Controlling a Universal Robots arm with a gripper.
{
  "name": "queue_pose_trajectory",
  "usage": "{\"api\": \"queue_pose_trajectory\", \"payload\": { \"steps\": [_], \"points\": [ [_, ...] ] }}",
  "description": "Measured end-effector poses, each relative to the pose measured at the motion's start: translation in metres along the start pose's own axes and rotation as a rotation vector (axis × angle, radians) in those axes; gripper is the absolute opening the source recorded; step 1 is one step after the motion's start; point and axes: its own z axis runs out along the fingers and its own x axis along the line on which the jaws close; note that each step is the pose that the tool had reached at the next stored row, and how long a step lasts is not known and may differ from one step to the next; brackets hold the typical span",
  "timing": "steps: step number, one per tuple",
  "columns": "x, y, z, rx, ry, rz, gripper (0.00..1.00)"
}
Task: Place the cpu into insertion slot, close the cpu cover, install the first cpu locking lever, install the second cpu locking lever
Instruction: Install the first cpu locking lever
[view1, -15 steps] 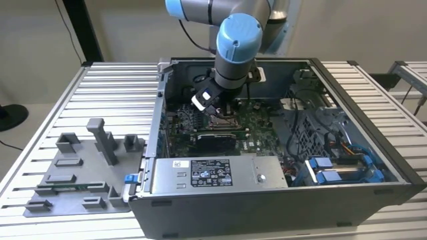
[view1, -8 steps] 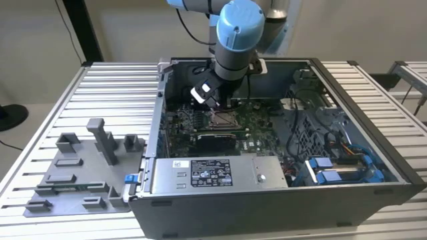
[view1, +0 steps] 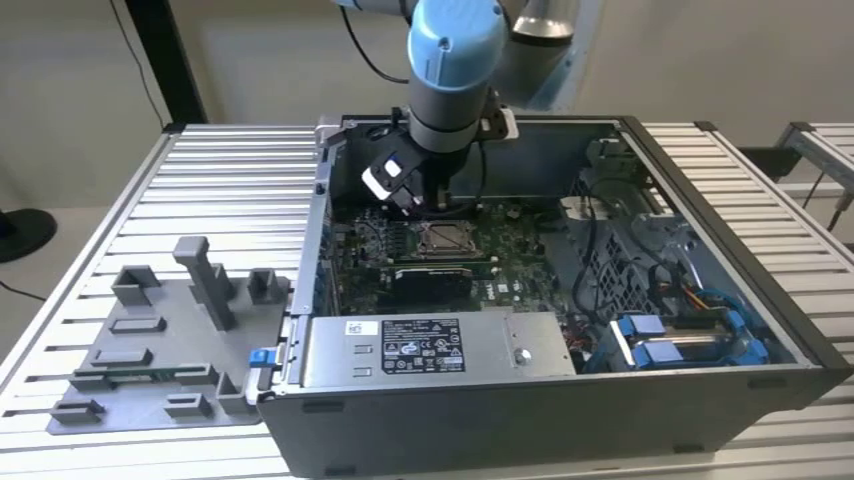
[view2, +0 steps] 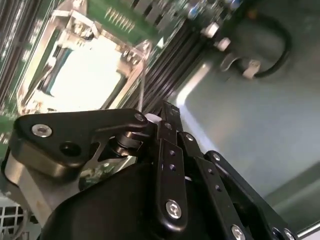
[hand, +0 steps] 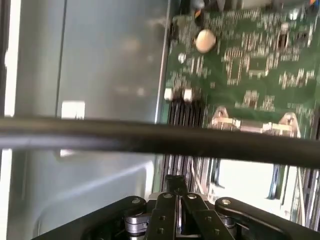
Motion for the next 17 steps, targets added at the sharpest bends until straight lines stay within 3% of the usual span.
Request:
{"api": "queue_pose_trajectory", "payload": {
  "steps": [4,7,13,15,17],
  "points": [
    [-0.0041,-0.0074,0.0001,-0.0009,-0.0001,0.000,0.00],
    [-0.0100,-0.0093,0.0027,-0.0012,0.0000,0.000,0.00],
    [-0.0134,-0.0130,0.0087,-0.0018,-0.0017,0.000,0.00],
    [-0.0136,-0.0130,0.0090,-0.0005,-0.0046,0.000,0.00],
    [-0.0138,-0.0131,0.0089,0.0053,-0.0116,0.003,0.00]
  ]
}}
